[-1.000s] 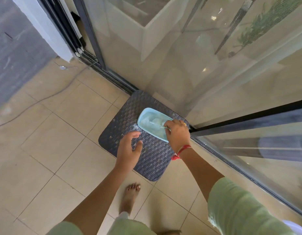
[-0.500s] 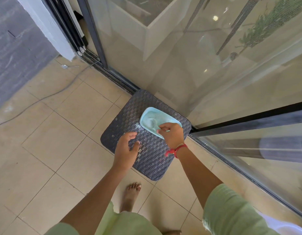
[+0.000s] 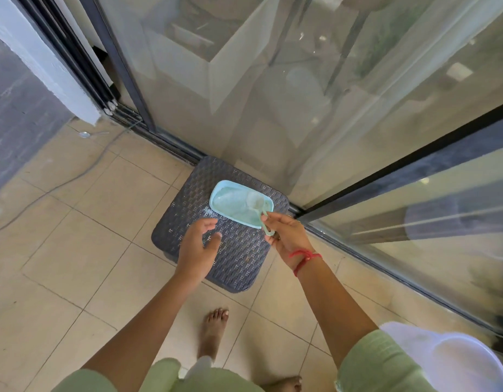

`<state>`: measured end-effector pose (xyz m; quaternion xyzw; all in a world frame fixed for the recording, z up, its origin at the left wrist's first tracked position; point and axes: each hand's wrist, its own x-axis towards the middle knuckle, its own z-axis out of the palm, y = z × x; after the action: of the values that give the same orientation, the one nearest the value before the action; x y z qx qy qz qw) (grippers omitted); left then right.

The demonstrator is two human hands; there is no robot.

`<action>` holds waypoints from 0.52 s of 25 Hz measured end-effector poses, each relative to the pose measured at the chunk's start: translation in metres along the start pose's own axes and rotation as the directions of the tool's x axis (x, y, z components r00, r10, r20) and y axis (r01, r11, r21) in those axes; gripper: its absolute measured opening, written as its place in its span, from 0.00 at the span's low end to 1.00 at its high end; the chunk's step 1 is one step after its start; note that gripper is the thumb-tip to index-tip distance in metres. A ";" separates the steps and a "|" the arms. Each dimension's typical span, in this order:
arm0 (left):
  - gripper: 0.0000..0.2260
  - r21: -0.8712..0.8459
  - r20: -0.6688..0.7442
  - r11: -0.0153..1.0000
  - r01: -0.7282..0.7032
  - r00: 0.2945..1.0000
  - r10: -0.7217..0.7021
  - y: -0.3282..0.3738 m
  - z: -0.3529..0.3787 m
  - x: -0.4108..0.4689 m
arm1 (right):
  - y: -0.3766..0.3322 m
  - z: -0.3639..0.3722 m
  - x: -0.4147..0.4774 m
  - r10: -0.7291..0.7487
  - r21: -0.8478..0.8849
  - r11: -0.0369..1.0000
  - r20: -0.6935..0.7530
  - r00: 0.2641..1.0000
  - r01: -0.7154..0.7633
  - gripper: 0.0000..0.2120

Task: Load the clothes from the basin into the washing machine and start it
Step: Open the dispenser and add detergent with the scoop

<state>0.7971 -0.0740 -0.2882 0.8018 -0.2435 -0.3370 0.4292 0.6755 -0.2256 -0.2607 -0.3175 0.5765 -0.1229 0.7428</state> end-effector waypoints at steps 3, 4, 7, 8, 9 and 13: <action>0.13 -0.021 0.017 0.998 -0.051 0.999 0.052 0.038 -0.008 -0.016 | -0.017 -0.019 -0.063 -0.048 0.159 0.987 0.067 0.997 0.036 0.05; 0.13 -0.037 0.020 0.997 -0.074 0.997 0.075 0.056 -0.010 -0.024 | -0.024 -0.028 -0.091 -0.077 0.213 0.976 0.095 0.993 0.055 0.05; 0.12 -0.039 0.064 0.982 -0.183 0.981 0.185 0.119 -0.005 -0.058 | -0.040 -0.063 -0.182 -0.176 0.378 0.918 0.108 0.978 0.123 0.04; 0.12 -0.033 0.111 0.974 -0.226 0.967 0.228 0.142 0.004 -0.074 | -0.042 -0.080 -0.215 -0.209 0.425 0.892 0.080 0.975 0.157 0.03; 0.11 -0.041 0.162 0.963 -0.265 0.950 0.268 0.161 0.015 -0.090 | -0.043 -0.097 -0.244 -0.236 0.463 0.866 0.043 0.971 0.190 0.03; 0.10 -0.104 0.438 0.921 -0.376 0.814 0.381 0.227 0.086 -0.167 | -0.022 -0.182 -0.353 -0.306 0.600 0.707 -0.217 0.927 0.374 0.03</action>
<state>0.6009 -0.1222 -0.0740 0.6345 -0.4884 -0.4227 0.4245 0.4015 -0.1087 0.0031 -0.1440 0.4696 -0.4595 0.7400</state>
